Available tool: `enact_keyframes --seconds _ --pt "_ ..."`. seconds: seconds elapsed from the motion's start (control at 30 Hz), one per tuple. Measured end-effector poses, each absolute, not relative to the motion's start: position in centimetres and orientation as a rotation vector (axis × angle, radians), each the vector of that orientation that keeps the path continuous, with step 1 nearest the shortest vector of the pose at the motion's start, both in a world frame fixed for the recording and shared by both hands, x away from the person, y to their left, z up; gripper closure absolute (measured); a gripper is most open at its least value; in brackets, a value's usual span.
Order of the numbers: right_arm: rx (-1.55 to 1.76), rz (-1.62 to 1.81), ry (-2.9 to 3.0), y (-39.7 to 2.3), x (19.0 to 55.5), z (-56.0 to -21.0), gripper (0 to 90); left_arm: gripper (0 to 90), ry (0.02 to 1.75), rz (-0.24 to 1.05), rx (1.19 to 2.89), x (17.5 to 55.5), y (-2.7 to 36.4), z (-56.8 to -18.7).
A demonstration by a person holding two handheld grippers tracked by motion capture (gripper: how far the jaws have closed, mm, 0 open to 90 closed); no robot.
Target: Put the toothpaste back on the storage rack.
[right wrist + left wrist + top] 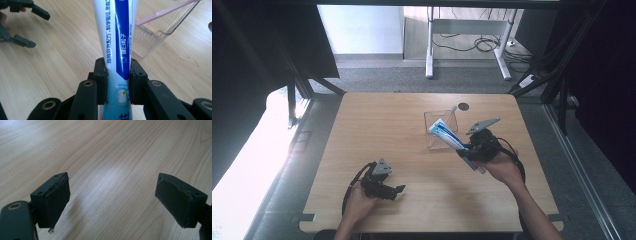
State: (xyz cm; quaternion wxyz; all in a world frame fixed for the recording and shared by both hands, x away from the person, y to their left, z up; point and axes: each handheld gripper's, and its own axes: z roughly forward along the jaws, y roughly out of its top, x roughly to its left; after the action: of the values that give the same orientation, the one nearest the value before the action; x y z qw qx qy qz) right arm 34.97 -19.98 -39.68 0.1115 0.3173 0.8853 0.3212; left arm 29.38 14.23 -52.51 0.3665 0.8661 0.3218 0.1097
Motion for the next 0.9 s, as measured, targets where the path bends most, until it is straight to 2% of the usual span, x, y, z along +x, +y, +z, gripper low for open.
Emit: enact_keyframes --seconds 0.9 --pt "0.947 1.062 2.488 -18.3 38.5 -38.6 73.3 12.9 0.819 0.269 2.217 29.3 14.2 -52.4"
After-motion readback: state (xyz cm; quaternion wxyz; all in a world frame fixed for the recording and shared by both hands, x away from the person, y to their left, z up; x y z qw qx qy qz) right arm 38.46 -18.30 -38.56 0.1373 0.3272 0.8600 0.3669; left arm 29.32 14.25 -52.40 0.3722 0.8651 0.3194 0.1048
